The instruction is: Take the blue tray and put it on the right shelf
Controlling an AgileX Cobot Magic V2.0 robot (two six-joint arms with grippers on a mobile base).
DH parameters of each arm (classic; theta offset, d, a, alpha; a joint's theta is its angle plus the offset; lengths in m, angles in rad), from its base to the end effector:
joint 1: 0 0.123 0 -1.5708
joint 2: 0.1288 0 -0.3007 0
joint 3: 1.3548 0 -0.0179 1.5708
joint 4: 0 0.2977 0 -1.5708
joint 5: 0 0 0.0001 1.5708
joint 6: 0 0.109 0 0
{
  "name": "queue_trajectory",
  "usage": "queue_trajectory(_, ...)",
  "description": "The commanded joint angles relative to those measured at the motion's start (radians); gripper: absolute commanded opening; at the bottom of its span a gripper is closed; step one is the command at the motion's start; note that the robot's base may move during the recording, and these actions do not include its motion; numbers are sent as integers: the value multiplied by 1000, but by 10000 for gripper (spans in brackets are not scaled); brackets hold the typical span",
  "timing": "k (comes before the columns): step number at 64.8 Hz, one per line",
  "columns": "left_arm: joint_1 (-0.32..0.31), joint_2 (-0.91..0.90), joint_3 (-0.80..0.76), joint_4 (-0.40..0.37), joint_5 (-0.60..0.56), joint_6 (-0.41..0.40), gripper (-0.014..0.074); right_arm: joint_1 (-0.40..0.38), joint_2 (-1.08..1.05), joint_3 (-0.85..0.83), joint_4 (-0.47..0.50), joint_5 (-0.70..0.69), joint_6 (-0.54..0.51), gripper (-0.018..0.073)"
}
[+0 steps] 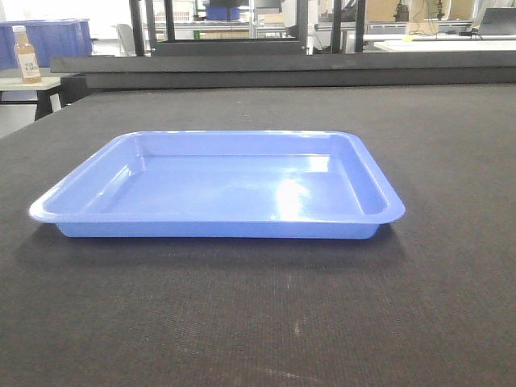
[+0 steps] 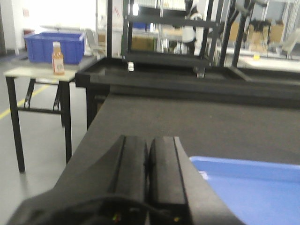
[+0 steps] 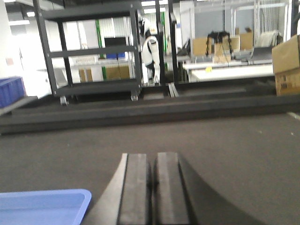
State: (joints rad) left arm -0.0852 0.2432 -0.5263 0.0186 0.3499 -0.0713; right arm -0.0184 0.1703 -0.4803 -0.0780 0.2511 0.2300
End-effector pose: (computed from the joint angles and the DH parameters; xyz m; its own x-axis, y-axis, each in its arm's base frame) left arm 0.0996 -0.0078 0.3588 0.0161 -0.0554 -0.9983 0.0797 0.9954 -0.0539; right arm 0.0880 -0.0037 0.3591 0.1503 0.1511 -0.9770 0.0146 0.9878 0.1550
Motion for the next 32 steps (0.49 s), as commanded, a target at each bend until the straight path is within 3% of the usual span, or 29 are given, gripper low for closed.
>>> queue_trajectory(1, -9, 106, -87, 3, 16, 4, 161, -3, 117, -73, -4, -59, 0, 360)
queue_trajectory(6, -11, 181, -109, 2, 33, 4, 298, -3, 216, -94, -4, -79, 0, 503)
queue_trajectory(12, -42, 246, -132, 1, 31, 23, 409, 13, 318, -120, -3, -110, 0, 588)
queue_trajectory(23, -140, 397, -228, -5, 77, 59, 440, 147, 491, -238, -3, -102, 0, 603)
queue_trajectory(32, -227, 556, -341, -19, 124, 59, 440, 325, 662, -368, -3, -17, 0, 602)
